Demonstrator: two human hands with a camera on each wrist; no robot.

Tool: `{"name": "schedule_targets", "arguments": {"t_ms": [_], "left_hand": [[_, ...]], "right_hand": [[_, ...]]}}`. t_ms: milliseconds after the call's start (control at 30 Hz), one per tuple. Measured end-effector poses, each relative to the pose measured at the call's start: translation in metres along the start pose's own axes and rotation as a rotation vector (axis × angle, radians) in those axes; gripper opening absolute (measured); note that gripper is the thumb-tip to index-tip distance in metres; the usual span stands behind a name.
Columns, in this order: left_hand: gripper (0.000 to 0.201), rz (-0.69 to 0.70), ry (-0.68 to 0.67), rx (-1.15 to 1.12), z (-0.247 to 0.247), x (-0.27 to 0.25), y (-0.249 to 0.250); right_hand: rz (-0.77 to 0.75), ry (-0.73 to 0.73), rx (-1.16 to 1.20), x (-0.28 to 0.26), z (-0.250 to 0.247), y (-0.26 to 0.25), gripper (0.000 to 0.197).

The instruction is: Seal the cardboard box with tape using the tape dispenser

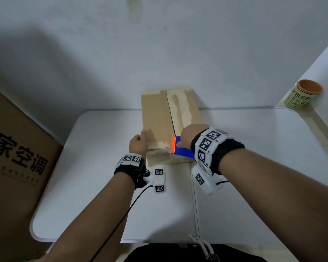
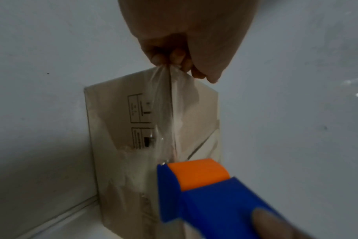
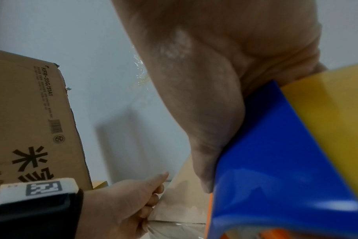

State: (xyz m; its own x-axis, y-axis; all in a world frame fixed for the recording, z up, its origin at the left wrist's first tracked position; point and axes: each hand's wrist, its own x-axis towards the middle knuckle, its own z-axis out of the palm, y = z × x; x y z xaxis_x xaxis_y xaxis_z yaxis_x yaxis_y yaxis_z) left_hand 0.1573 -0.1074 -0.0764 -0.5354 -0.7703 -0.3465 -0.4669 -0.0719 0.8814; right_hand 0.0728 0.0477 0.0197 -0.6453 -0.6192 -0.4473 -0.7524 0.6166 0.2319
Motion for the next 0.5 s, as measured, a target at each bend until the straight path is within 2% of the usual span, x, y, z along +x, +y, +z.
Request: {"name": "schedule_targets", "arguments": {"t_ms": [100, 167, 267, 367, 433, 500], "left_hand": [[0.044, 0.105, -0.017, 0.19, 0.001, -0.006, 0.0], [0.04, 0.173, -0.075, 0.376, -0.005, -0.008, 0.006], [0.034, 0.335, -0.214, 0.598, -0.017, -0.007, 0.023], [0.022, 0.61, -0.431, 0.791, -0.014, -0.01, 0.04], [0.021, 0.683, -0.603, 1.048, -0.003, -0.016, 0.044], [0.022, 0.69, -0.659, 1.208, 0.007, -0.016, 0.045]], "right_hand": [[-0.013, -0.001, 0.017, -0.002, -0.002, 0.002, 0.02], [-0.021, -0.014, 0.03, -0.004, -0.002, 0.002, 0.019], [-0.013, -0.04, 0.058, -0.007, -0.008, 0.001, 0.02], [0.001, -0.111, 0.081, -0.016, -0.021, 0.006, 0.036], [0.009, -0.157, 0.09, -0.021, -0.029, 0.007, 0.046], [0.035, -0.171, 0.098, -0.024, -0.032, 0.006, 0.049]]}}
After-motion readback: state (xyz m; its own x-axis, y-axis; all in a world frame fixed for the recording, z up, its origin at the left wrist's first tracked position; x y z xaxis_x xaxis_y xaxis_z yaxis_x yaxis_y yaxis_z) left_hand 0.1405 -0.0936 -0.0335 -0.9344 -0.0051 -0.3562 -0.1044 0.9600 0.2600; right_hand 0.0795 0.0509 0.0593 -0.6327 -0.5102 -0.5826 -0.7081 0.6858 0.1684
